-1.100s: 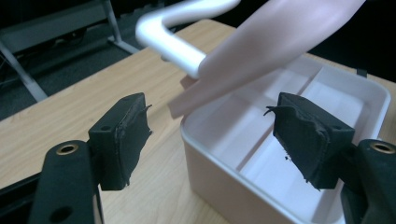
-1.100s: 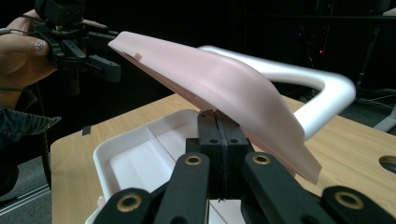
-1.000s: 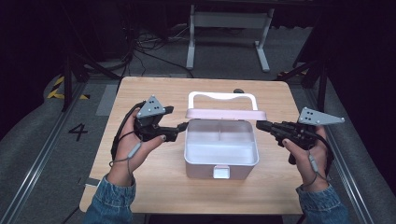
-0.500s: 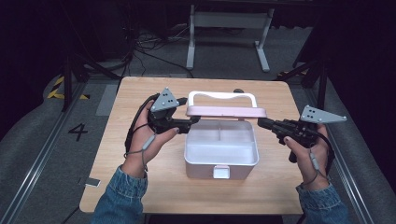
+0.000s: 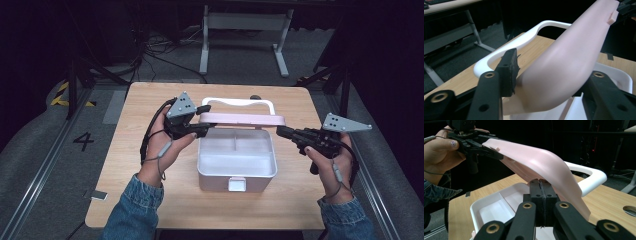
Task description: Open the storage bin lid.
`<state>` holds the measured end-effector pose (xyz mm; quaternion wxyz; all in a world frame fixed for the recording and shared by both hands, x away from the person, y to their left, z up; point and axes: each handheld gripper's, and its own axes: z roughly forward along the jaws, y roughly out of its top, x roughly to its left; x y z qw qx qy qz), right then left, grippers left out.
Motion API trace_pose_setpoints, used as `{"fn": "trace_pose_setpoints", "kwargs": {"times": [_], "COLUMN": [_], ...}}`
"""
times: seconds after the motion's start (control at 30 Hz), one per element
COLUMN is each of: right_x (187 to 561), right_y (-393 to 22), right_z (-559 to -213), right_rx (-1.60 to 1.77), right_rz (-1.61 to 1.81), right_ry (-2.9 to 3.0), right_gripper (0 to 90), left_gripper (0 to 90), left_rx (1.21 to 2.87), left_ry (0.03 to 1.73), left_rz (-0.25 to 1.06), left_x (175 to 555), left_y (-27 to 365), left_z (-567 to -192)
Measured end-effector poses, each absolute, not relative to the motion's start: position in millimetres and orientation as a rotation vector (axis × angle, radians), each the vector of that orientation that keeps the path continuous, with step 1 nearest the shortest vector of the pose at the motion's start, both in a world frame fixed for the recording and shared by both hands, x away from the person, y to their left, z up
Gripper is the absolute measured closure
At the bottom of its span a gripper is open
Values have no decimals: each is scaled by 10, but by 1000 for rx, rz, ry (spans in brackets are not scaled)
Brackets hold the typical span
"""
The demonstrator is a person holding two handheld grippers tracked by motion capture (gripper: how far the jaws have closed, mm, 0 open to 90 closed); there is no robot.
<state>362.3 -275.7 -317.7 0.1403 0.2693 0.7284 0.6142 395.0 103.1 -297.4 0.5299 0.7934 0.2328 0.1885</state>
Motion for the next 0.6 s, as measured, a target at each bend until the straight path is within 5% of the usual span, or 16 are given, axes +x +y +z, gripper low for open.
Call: {"fn": "trace_pose_setpoints", "kwargs": {"times": [0.6], "right_x": [3583], "right_y": [-2842], "right_z": [-3176], "right_rx": [799], "right_rz": [1760], "right_ry": [2100], "right_gripper": [863], "left_gripper": [613], "left_rx": [1880], "left_ry": [596], "left_rz": [449], "left_x": [4098], "left_y": [1038], "left_z": [-2920]}}
